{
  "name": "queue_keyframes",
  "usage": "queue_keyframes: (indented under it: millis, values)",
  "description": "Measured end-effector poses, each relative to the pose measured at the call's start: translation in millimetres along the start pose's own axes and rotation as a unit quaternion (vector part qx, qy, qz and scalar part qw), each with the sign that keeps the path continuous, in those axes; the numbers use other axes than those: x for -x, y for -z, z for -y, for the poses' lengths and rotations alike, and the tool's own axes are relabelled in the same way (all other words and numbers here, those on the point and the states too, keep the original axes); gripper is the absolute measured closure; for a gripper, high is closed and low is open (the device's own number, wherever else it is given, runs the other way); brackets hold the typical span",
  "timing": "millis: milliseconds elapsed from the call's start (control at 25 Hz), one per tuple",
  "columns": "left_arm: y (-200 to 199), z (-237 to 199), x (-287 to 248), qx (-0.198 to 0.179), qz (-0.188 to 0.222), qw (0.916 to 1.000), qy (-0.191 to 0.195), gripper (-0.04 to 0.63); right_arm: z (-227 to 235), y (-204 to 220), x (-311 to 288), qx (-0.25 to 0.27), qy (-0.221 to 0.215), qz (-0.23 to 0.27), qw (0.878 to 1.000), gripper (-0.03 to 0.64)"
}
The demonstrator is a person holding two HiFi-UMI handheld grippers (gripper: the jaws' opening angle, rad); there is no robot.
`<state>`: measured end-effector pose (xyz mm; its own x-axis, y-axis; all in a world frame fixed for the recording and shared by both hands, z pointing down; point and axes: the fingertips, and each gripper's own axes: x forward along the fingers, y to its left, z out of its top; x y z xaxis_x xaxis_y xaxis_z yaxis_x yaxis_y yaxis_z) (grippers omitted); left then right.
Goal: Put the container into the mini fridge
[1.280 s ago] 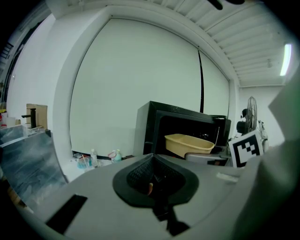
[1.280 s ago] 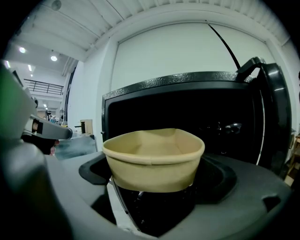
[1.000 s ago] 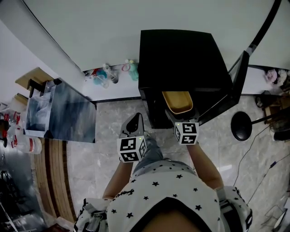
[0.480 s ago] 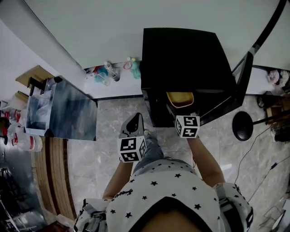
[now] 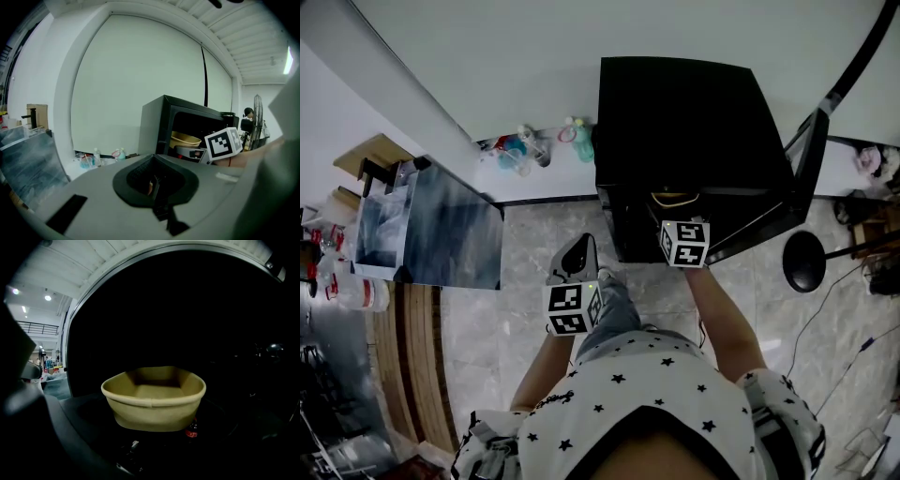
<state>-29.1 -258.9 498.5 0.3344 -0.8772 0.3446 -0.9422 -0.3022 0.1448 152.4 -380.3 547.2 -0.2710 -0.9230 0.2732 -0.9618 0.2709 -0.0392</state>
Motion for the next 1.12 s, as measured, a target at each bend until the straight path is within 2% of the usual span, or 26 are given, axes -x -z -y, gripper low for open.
queue_keyframes:
  millis: [640,1120]
  values:
    - [4.7,1.6,-2.8,0.000,-0.014,0.9999,0.008,0.583,11.9,-9.4,-32.1,0.000,0.017,0.004,1.000,0.097]
    - [6.4,5.3,-0.8,-0.002,-0.018,0.9998,0.010,0.583,11.9,-13.2,-32.7,-0.018,0.001,0.020,1.000,0.086]
